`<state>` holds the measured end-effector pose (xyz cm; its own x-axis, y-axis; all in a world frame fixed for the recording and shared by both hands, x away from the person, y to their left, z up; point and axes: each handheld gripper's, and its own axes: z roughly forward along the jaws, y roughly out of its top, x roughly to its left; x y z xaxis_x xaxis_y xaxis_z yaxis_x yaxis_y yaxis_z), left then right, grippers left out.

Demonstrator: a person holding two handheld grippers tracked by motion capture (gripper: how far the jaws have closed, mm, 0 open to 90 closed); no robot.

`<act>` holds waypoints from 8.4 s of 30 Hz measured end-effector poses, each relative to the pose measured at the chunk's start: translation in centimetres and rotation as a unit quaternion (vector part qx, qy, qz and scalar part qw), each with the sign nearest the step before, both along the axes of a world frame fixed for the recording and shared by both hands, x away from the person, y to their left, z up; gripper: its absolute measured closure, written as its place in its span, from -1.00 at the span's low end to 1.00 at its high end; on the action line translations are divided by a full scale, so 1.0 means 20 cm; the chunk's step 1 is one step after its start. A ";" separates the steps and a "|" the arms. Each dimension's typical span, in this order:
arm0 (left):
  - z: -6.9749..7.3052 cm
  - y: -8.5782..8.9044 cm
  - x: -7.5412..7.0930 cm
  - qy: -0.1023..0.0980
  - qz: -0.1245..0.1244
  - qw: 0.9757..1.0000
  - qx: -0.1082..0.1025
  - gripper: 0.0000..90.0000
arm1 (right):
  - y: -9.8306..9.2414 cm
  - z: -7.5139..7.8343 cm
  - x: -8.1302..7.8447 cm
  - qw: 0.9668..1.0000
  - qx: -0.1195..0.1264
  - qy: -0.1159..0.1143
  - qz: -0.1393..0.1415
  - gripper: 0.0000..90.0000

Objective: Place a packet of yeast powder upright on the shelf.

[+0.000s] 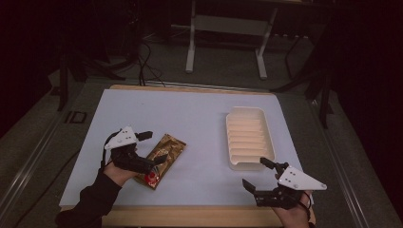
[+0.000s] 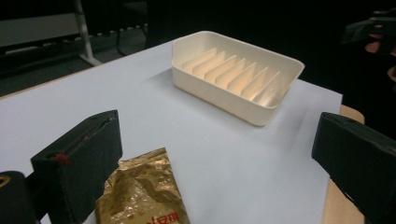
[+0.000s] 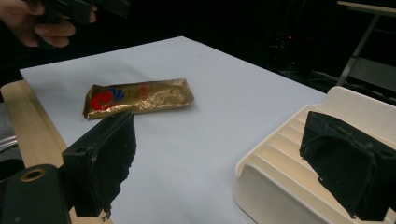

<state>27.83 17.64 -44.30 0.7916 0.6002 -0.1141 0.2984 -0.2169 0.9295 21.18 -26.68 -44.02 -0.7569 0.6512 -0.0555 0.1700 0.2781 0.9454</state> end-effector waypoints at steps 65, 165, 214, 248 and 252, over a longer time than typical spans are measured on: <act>-0.51 -0.06 0.56 0.148 0.065 0.982 0.098 -0.31 | 0.01 -0.05 0.03 0.999 -0.003 0.030 0.018 -0.75; 0.13 -0.28 0.00 -0.008 0.003 1.000 0.000 0.99 | 0.08 0.23 0.14 0.998 -0.042 -0.026 0.024 -0.65; 0.14 -0.45 -0.08 -0.036 -0.072 0.992 -0.096 0.98 | 0.54 0.33 0.49 0.940 -0.182 0.149 0.245 0.61; 0.12 -0.33 -0.09 -0.038 -0.087 0.993 -0.064 -0.68 | 0.51 0.43 0.52 0.930 -0.217 0.108 0.276 0.94; 0.08 -0.28 -0.10 -0.025 -0.077 0.995 -0.055 -0.68 | 0.48 0.48 0.54 0.934 -0.214 0.090 0.271 0.94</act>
<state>25.87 12.00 -42.67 0.8796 0.4576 -0.1300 0.2216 -0.1522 0.9632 31.93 -17.05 -34.50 -0.9911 0.1172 -0.0638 0.0396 0.7151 0.6979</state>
